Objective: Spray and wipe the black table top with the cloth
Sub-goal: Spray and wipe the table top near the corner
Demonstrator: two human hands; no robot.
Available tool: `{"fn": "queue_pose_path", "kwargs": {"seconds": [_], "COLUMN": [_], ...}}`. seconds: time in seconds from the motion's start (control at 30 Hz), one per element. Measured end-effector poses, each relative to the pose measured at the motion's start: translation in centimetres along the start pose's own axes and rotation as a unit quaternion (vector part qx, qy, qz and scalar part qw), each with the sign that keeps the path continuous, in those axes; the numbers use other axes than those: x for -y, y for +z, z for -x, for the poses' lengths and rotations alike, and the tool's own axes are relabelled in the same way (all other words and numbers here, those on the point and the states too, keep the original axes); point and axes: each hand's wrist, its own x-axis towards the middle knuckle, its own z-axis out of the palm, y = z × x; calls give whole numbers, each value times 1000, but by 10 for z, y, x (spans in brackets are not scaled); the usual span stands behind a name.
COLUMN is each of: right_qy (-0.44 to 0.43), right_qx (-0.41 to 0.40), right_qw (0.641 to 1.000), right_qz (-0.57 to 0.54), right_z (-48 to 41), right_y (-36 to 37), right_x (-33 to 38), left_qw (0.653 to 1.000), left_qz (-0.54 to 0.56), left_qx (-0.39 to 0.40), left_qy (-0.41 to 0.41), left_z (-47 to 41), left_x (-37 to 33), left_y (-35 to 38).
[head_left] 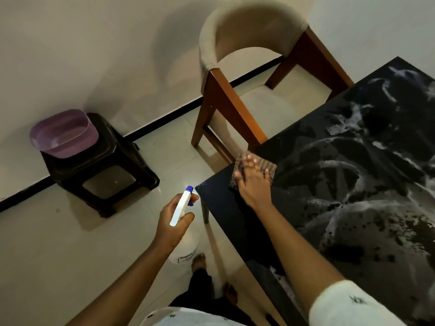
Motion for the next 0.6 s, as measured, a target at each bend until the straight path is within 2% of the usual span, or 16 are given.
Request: {"fn": "queue_pose_path", "kwargs": {"seconds": [0.17,0.3,0.47,0.6], "right_qy": [-66,-86,-29,-53], "right_qx": [56,30,38,32], "right_qw": [995,991,981,982], "right_qz": [45,102,191,177], "right_z": [91,35,-71,-62], "right_y": [14,5,-23,-21], "right_x": [-1,-15,-25,-29], "left_qw": [1000,999,999,998], "left_qz": [-18,-29,-37,-28], "left_qx": [8,22,14,33], "left_qy": [-1,8,25,41], "left_z": [-3,-5,-1,7], "left_x": [6,3,-5,-1], "left_y": [2,3,8,6]}}
